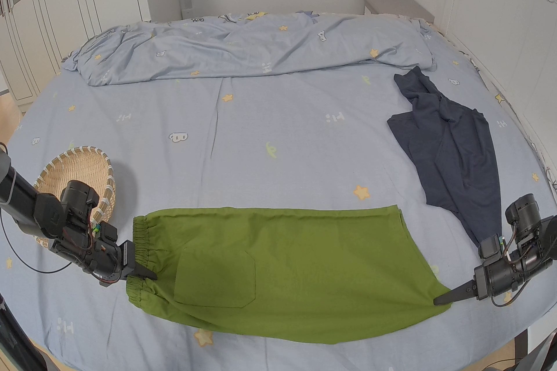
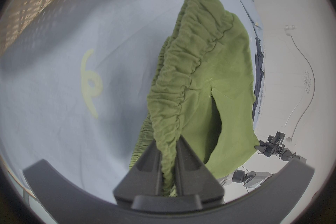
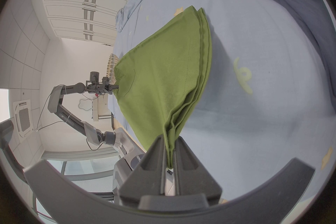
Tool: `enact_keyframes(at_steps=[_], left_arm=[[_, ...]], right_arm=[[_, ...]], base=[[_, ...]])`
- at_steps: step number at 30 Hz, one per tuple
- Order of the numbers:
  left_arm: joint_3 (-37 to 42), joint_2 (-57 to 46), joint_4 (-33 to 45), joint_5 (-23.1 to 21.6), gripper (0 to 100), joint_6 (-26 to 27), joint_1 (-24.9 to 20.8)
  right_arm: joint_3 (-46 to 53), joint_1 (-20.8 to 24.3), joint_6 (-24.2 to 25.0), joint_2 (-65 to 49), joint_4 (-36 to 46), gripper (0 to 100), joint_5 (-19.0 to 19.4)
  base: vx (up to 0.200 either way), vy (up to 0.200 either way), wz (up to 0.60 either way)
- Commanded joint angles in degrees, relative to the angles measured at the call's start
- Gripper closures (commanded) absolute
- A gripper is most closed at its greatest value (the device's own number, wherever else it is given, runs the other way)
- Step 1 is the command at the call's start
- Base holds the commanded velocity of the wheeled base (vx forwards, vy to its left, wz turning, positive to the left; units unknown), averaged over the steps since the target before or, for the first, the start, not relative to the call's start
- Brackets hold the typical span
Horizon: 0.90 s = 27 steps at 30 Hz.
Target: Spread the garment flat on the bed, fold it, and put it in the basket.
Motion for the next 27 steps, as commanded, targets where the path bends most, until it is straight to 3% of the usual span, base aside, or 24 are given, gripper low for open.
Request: enact_keyframes(at_steps=[1, 15, 16, 27], left_arm=[[2.35, -2.20, -0.07, 0.08, 100, 0.22, 0.04], [2.88, -1.93, -0.16, 0.43, 100, 2.07, 0.57], [2.88, -1.93, -0.16, 0.43, 100, 2.07, 0.57], [2.70, -1.50, -0.25, 0.60, 100, 2.16, 0.31]], right_arm=[[2.33, -0.04, -0.05, -1.82, 0.00, 100, 0.14], [4.88, -0.04, -0.31, -1.38, -3.17, 100, -0.04], [4.97, -0.04, -0.31, -1.30, -3.26, 0, -0.04], [0.93, -0.39, 0.30, -2.97, -4.84, 0, -0.65]], base=[[0.000, 0.000, 0.00], [0.000, 0.000, 0.00], [0.000, 0.000, 0.00], [0.000, 0.000, 0.00]])
